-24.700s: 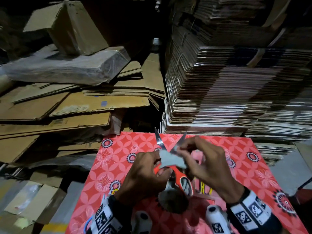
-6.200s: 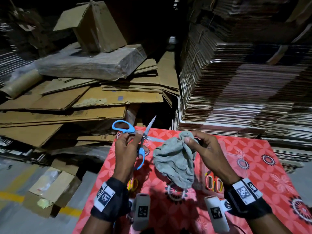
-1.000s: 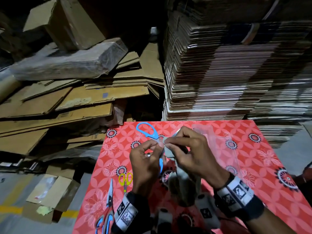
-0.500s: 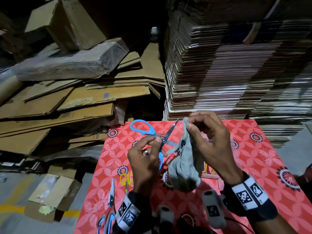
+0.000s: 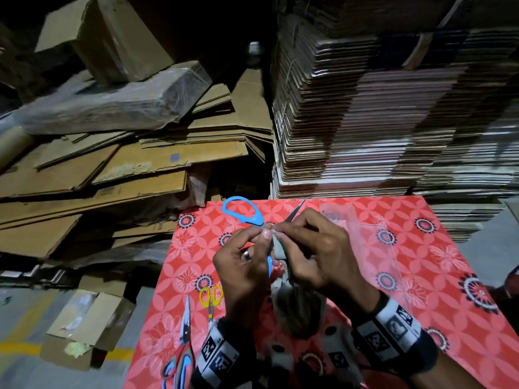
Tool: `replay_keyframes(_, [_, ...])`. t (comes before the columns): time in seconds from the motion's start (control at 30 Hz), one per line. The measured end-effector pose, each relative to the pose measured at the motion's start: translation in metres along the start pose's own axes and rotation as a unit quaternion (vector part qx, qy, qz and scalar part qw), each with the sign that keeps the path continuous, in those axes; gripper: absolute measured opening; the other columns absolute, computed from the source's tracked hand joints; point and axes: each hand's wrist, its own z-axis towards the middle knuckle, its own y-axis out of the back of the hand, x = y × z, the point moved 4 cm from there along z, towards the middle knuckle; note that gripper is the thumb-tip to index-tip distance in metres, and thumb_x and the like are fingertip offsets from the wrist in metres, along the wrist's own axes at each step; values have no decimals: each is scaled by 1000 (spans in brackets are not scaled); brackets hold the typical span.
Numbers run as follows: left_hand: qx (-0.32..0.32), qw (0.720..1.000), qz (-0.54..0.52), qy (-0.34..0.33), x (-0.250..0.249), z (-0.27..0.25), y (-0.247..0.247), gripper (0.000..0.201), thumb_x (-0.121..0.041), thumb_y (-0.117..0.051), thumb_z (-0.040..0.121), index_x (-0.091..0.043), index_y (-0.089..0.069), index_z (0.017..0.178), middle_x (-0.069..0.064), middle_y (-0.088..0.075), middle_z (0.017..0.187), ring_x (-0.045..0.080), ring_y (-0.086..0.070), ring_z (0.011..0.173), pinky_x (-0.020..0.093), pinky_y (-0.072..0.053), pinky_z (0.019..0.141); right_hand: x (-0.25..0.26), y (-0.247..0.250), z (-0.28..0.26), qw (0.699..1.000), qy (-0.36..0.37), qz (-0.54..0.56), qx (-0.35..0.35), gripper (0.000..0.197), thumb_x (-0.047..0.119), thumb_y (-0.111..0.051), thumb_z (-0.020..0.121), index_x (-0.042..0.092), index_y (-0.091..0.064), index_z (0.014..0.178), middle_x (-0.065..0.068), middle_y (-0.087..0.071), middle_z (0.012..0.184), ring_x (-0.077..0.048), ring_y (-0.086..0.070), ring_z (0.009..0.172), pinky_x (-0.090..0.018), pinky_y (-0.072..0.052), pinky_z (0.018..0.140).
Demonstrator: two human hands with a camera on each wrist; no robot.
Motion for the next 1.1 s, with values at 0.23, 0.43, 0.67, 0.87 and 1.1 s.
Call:
replay_keyframes(0.23, [15, 1000, 17, 1, 3, 0, -4, 20, -11, -67, 95, -6, -72, 76, 13, -64, 67, 10, -59, 52, 22, -43, 51, -8, 7, 6, 997, -27, -35, -56, 16, -2, -82, 82, 10, -83, 92, 0, -55, 71, -4, -48, 65, -8, -35, 66])
replay_keyframes(0.43, [35, 999, 10, 9, -1, 2, -8, 27, -2, -66, 99, 0, -69, 72, 16, -59, 60, 13, -56, 48, 21, -43, 50, -19, 6, 4, 996, -38, -6, -78, 16, 0, -83, 83, 11, -83, 93, -2, -63, 74, -9, -58, 66, -21, -47, 61])
replay_keyframes(0.67, [30, 999, 13, 4, -5, 2, -9, 25, 10, -63, 97, 8, -67, 73, 24, -57, 61, 4, -55, 45, 12, -42, 50, -17, -1, -4, 998, -17, -25, -53, 14, 0, -81, 85, 9, -83, 96, 0, -56, 72, -2, -45, 65, -14, -40, 61])
replay_keyframes(0.87, [27, 999, 17, -5, -5, 4, -10, 25, 6, -65, 98, 2, -69, 74, 17, -58, 60, 4, -55, 46, 16, -41, 48, -10, 0, -1, 998, -23, -30, -41, 15, 0, -82, 84, 10, -83, 96, -1, -57, 72, -6, -50, 64, -16, -40, 61])
replay_keyframes(1.1, [35, 999, 25, -5, 1, 5, -10, 32, -1, -65, 100, -2, -67, 68, 12, -57, 55, 16, -54, 44, 24, -42, 47, -33, 14, 14, 991, -80, -5, -106, 18, 1, -84, 83, 14, -84, 95, 0, -59, 68, -6, -52, 63, -20, -43, 60])
